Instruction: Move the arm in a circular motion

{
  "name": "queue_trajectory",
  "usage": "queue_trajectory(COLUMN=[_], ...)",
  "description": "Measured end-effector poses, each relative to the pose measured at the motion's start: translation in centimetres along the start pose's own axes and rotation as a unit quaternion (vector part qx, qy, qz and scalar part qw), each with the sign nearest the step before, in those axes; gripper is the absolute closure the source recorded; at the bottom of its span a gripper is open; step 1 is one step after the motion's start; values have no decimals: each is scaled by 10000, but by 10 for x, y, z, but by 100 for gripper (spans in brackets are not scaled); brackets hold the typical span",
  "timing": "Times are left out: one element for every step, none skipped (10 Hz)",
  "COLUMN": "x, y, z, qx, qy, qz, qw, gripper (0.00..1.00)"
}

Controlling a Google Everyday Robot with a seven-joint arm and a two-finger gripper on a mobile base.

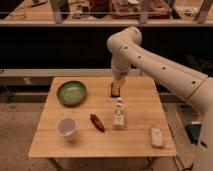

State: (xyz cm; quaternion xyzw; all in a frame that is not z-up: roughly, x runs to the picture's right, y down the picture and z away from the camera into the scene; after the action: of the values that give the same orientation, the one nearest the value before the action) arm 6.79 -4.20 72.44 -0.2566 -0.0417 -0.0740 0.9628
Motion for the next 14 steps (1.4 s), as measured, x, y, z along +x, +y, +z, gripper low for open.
queue_trajectory(x=[2,8,7,5,3,6,15,17,31,40,39,32,35,39], y=[5,19,32,40,44,46,43,41,46,51,56,68,75,81], z=[-1,-1,-3,-6,-9,-10,-11,-11,-8,-8,-8,-8,-8,-11], qx=[29,29,29,41,60,54,52,34,47,64,90,55,74,103], qy=[21,42,16,-6,-51,-82,48,87,15,-30,2,31,9,-39], qz=[13,96,146,189,229,300,362,345,296,297,278,364,415,403], qw=[10000,9999,9999,9998,9997,9995,9993,9994,9995,9995,9996,9993,9991,9991], gripper=[59,59,59,59,59,59,59,59,59,59,59,59,59,59])
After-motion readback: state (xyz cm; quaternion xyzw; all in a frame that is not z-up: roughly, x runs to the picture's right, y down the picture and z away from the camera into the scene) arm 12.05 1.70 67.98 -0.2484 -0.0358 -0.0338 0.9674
